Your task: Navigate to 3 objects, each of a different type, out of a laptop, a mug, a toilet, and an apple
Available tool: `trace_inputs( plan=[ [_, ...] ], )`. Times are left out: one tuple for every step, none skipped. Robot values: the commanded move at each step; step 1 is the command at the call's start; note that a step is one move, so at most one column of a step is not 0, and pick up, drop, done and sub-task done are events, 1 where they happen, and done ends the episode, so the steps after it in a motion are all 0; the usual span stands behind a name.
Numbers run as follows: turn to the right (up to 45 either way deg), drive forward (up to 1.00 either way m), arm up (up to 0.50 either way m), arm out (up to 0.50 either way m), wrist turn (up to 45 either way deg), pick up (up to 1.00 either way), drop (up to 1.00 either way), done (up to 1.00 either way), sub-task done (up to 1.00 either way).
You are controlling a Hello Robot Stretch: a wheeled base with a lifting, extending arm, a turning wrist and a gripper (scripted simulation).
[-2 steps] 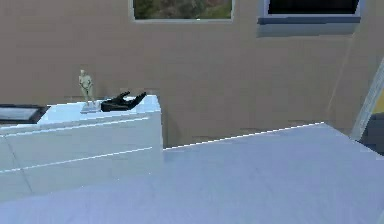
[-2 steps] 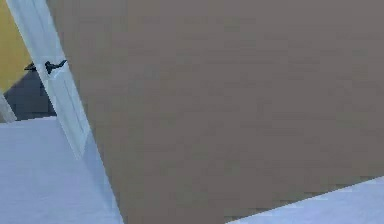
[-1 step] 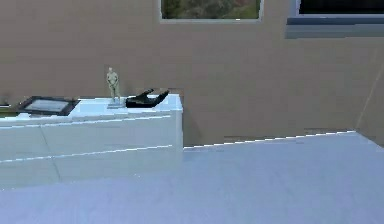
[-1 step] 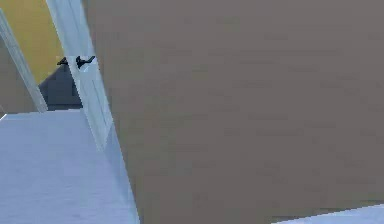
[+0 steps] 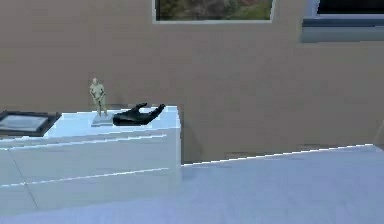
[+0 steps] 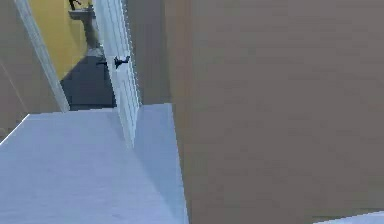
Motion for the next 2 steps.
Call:
trace_inputs(
  plan=[
    [45.0,0.0,0.0,0.0,0.0,0.0,0.0,0.0,0.0],
    [0.0,1.0,0.0,0.0,0.0,0.0,0.0,0.0,0.0]
  ],
)
